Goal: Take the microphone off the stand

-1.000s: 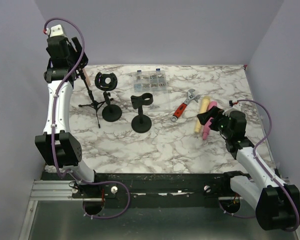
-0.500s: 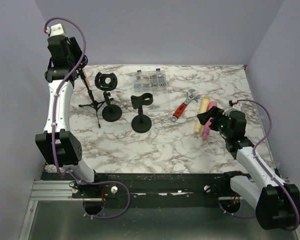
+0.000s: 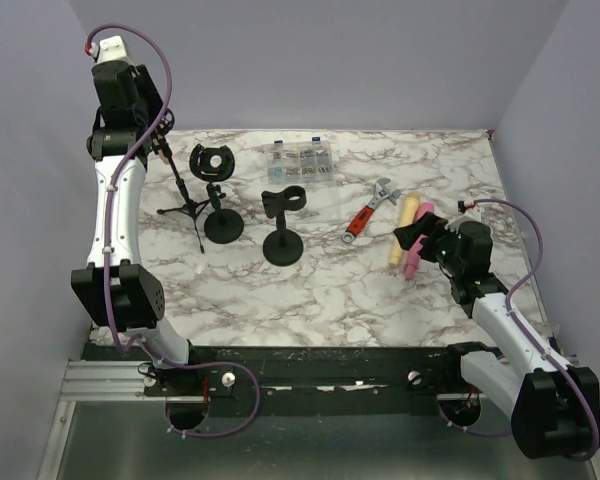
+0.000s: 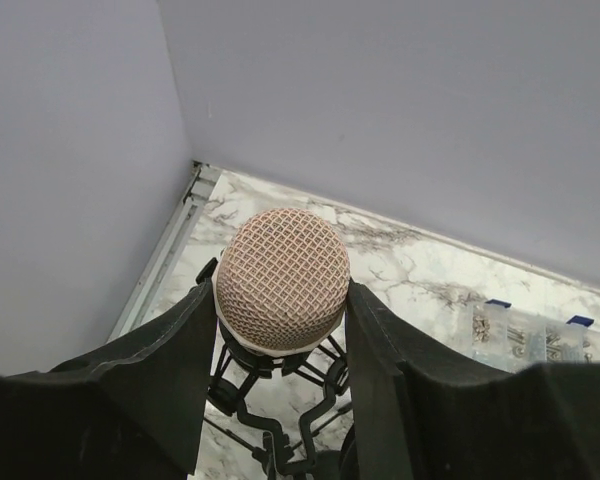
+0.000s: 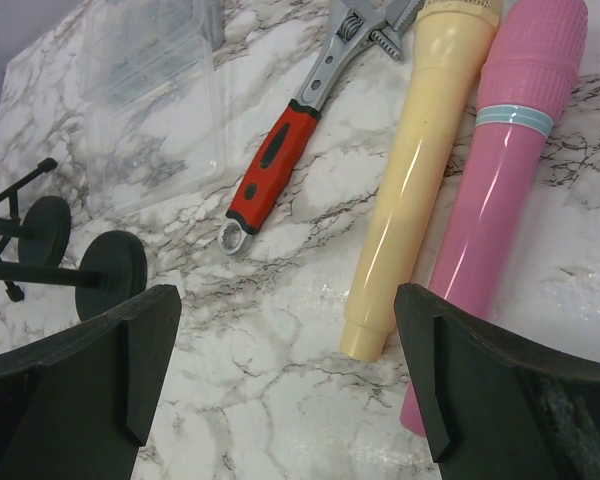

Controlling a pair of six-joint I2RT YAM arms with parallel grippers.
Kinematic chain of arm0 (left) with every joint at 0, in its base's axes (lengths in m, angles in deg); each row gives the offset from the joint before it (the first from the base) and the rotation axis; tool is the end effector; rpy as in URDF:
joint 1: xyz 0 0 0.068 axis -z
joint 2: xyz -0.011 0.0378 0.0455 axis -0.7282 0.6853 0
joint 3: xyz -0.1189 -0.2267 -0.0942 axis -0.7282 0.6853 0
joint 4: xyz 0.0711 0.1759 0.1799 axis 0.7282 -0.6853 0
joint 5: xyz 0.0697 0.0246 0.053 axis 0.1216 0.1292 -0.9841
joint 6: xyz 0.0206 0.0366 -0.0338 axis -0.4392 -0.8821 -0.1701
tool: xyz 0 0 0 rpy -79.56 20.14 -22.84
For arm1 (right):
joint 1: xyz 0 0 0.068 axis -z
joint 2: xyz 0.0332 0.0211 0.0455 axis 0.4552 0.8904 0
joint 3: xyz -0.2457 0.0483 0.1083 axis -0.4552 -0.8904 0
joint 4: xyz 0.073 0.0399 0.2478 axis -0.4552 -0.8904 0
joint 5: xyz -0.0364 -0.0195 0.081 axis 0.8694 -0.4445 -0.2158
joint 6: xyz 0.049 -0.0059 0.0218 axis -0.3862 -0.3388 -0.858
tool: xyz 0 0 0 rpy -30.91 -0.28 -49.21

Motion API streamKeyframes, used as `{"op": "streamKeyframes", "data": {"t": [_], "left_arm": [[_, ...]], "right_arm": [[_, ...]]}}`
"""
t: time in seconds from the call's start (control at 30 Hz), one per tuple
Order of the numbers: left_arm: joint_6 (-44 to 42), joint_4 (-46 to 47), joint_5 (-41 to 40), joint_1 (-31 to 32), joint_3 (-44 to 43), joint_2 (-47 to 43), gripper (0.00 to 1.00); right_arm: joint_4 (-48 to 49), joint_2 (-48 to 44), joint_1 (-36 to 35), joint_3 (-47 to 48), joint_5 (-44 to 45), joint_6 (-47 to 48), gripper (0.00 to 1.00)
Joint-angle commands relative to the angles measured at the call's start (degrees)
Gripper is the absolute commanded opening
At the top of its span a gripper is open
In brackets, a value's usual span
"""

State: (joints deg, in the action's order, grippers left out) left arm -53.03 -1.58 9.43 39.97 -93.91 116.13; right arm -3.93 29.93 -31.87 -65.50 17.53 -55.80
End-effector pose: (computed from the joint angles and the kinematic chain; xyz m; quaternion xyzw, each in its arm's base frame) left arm 0.3789 0.0494 0.4504 -0.1763 0.7651 0.0120 0.6192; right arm 0.2075 0.0241 0.2168 0.1304 0.8158 0.2443 0.5078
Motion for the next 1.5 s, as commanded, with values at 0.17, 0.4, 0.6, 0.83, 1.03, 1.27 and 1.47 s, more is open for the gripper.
{"op": "streamKeyframes", "data": {"t": [0.17,0.4,0.6,0.83,1.03,1.27,1.47], "left_arm": [[-1.4,-0.1,-9.6,2.8,-7.6,-8.2,0.00],[-5.1,2.6,-15.2,8.3,-9.8,-15.9,0.00],[-3.2,2.4,-12.5,12.6,-5.6,-24.0,0.00],[10.0,0.6,11.0,13.1,6.0,-33.0,0.00],[21.8,7.3,37.4,13.4,15.2,-35.1,0.00],[30.2,22.4,52.2,18.7,27.6,-35.2,0.00],[30.9,26.1,58.1,24.5,32.7,-32.7,0.00]], "right_arm": [[1.6,0.1,0.1,-0.8,0.6,0.2,0.97],[1.7,0.0,0.1,-0.9,0.9,0.2,0.97],[1.6,0.3,0.1,-0.1,-0.9,0.5,0.97],[-4.9,1.7,0.1,5.7,-9.7,-1.1,0.97],[-11.8,4.4,0.1,13.9,-15.6,1.2,0.97],[-13.9,5.1,-4.6,22.4,-25.3,0.7,1.00],[-12.0,3.9,-18.4,27.4,-26.5,-0.8,1.00]]}}
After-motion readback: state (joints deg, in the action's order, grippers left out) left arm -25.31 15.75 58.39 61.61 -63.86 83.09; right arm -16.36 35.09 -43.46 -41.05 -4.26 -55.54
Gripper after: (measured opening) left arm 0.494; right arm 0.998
